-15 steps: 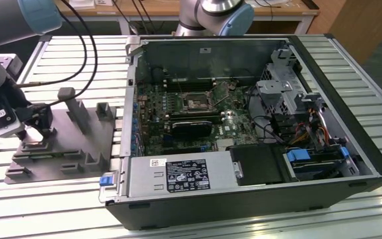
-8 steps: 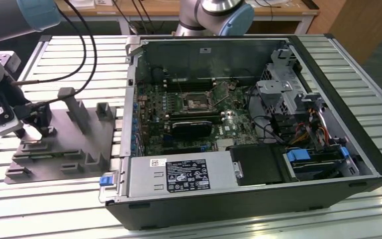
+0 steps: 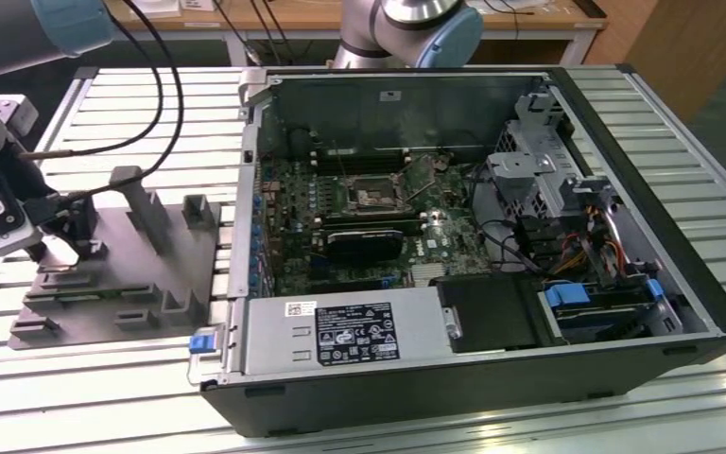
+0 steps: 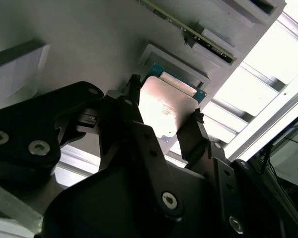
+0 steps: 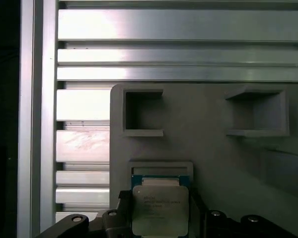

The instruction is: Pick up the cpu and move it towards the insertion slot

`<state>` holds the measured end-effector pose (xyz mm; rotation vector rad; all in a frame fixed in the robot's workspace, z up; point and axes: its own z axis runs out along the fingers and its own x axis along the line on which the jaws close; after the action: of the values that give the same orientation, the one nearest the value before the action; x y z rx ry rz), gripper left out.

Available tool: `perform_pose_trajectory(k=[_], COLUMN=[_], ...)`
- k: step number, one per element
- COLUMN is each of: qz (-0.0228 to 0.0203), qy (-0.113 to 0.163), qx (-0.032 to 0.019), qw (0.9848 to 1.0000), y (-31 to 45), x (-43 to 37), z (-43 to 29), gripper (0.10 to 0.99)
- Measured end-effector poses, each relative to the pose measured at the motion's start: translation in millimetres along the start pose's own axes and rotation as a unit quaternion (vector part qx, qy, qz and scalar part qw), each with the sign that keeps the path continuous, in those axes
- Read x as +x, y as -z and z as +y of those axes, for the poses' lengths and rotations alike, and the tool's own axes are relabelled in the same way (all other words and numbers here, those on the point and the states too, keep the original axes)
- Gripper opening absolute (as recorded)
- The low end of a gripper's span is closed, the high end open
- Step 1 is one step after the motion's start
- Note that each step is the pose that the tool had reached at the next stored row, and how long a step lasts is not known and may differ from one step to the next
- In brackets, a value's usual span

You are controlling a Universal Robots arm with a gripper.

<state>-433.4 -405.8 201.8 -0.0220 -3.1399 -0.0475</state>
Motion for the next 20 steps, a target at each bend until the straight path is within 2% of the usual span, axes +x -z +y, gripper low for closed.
perform_pose_trajectory(k=[20], qz=[-0.0002], qy=[0.000], qx=[-0.0003], qw=[1.0000], y=[18.7], x=[0.0], z=[0.6], gripper=[0.545])
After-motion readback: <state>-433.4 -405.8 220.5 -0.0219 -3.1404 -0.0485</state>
